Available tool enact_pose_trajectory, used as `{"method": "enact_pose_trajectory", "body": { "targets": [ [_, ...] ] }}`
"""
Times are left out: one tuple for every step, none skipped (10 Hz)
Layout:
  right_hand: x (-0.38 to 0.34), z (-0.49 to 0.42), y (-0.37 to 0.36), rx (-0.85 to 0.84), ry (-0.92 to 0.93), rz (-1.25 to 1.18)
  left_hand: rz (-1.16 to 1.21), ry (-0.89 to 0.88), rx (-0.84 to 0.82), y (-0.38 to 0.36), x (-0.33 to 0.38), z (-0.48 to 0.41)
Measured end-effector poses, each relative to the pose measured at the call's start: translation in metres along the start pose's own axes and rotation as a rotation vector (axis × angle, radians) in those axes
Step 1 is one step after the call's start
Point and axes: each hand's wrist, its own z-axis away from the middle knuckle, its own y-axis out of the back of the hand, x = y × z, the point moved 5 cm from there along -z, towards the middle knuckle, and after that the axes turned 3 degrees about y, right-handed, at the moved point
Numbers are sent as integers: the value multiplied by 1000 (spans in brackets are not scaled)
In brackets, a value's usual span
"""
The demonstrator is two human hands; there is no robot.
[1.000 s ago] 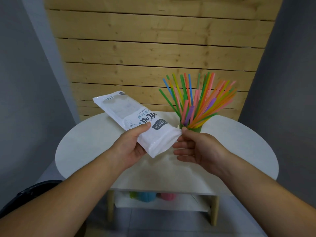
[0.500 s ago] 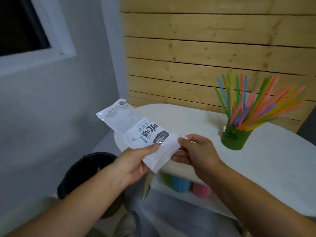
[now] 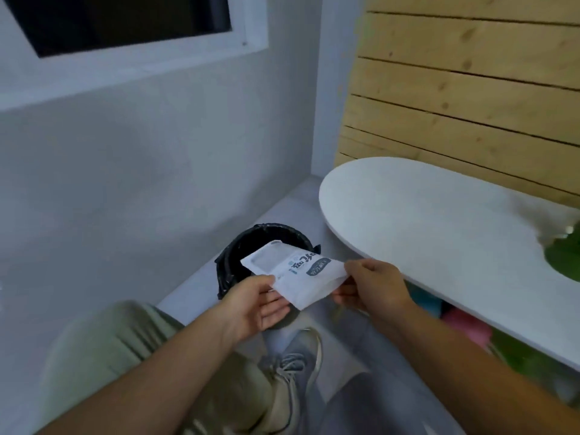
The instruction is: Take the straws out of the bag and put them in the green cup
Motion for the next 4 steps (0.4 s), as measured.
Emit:
{"method": "enact_pose_trajectory", "body": {
  "targets": [
    [10,-17,-12,43,-28,37,-30,39,47,16,-3,-11],
    [14,-33,-25,55,-39,52,-47,20,85,23,-1,-17],
    [14,-51,-40,40,-83,57,-52,-53,155,23,8,-21],
    [21,-64,-43,48,-123,133,-91,-141,225,22,21,-22]
  ]
}}
